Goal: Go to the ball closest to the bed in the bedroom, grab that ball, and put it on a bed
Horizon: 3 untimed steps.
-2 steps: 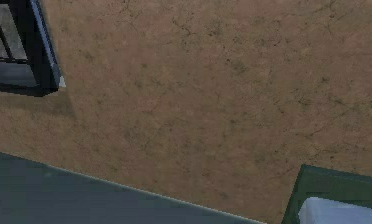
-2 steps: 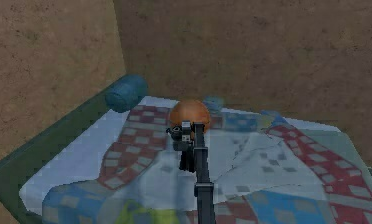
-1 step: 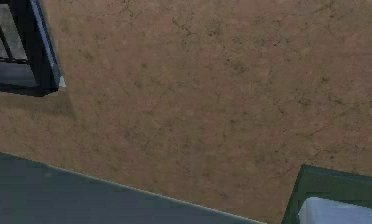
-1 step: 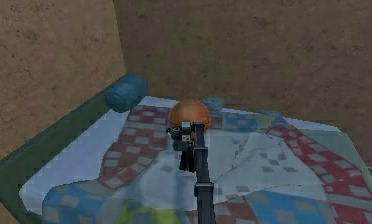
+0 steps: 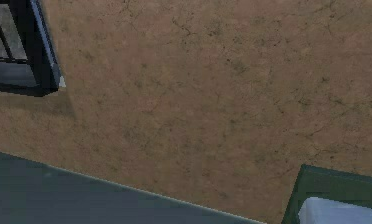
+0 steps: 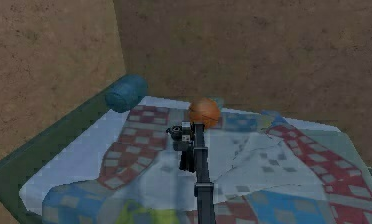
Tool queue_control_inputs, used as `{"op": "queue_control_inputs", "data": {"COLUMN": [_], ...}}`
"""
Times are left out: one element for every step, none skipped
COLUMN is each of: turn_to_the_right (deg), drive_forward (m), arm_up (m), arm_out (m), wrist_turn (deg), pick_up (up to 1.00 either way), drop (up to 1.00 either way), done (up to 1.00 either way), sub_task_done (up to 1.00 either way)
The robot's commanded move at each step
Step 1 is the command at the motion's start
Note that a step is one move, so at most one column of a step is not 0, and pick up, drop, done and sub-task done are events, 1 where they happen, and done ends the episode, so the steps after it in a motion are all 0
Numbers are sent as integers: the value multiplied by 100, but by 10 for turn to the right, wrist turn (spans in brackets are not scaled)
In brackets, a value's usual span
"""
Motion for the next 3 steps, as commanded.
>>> {"op": "queue_control_inputs", "data": {"turn_to_the_right": [0, 0, 0], "drive_forward": [0, 0, 0], "arm_up": [10, 0, 0], "arm_out": [0, -8, 0], "wrist_turn": [0, 0, 0], "pick_up": [0, 0, 0], "drop": [0, 0, 0], "done": [0, 0, 100], "sub_task_done": [0, 0, 0]}}
